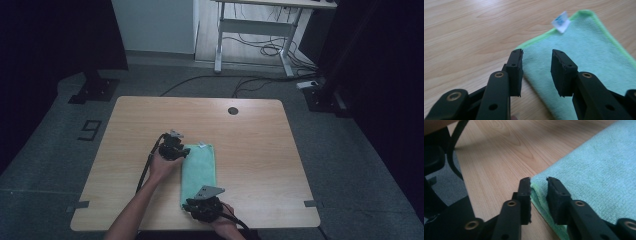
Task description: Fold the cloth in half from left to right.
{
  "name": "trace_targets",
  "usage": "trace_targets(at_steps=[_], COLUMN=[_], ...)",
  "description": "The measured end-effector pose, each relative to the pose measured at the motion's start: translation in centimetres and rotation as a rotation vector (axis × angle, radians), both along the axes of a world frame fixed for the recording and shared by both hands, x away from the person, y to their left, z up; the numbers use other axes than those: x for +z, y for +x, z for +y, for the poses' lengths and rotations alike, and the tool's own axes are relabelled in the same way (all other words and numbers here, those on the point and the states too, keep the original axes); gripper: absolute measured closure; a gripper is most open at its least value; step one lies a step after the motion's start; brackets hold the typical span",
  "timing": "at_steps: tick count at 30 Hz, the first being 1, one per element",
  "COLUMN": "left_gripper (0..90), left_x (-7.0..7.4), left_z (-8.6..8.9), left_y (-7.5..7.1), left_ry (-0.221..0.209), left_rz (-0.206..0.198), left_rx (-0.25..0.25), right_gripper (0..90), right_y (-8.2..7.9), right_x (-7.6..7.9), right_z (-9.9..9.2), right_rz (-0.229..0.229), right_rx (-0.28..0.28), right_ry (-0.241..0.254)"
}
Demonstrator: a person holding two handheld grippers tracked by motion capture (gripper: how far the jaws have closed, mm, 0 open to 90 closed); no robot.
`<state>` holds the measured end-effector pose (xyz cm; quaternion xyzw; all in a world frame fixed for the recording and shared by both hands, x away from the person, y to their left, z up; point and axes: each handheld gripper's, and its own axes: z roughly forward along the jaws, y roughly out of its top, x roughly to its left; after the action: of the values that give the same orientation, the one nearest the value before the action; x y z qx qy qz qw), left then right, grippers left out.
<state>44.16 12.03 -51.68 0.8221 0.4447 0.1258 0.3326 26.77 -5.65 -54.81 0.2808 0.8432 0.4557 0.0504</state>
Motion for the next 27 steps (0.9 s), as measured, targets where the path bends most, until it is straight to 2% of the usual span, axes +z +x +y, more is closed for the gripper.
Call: trace_targets(at_steps=[2, 5, 9, 13, 18, 20, 24, 26, 27], left_gripper=[61.4, 61.4, 61.5, 60.7, 61.4, 61.6, 62.4, 62.8, 63.0], left_x=[-0.3, -0.9, -1.5, -1.7, -1.7, -1.7, -1.8, -1.8, -1.8], left_z=[-0.2, -0.2, 0.3, 0.8, 0.7, 0.7, 0.6, 0.5, 0.4], left_y=[0.0, 0.1, 0.2, 0.4, 0.3, 0.3, 0.2, 0.1, 0.1], left_ry=[0.012, 0.019, 0.012, -0.007, 0.006, 0.005, 0.011, 0.012, 0.012], left_rz=[0.009, 0.025, 0.032, 0.04, 0.03, 0.029, 0.023, 0.018, 0.017], left_rx=[-0.006, -0.003, 0.01, 0.013, 0.006, 0.006, 0.003, 0.002, 0.002], right_gripper=[64.7, 62.7, 61.8, 60.9, 59.1, 58.1, 56.4, 56.7, 57.4], right_y=[0.0, 0.7, 2.3, 4.3, 6.6, 7.2, 7.2, 7.0, 6.9], right_x=[0.5, 1.4, 1.9, 2.0, 1.9, 1.5, 0.6, 0.0, -0.1], right_z=[-0.5, -2.0, -3.8, -4.7, -3.8, -3.1, -1.6, -1.3, -1.4], right_rz=[-0.008, -0.029, -0.036, -0.045, -0.049, -0.035, -0.015, -0.021, -0.027], right_rx=[-0.007, -0.059, -0.12, -0.154, -0.164, -0.155, -0.135, -0.144, -0.154], right_ry=[0.026, 0.045, 0.045, 0.015, -0.023, -0.04, -0.078, -0.107, -0.096])
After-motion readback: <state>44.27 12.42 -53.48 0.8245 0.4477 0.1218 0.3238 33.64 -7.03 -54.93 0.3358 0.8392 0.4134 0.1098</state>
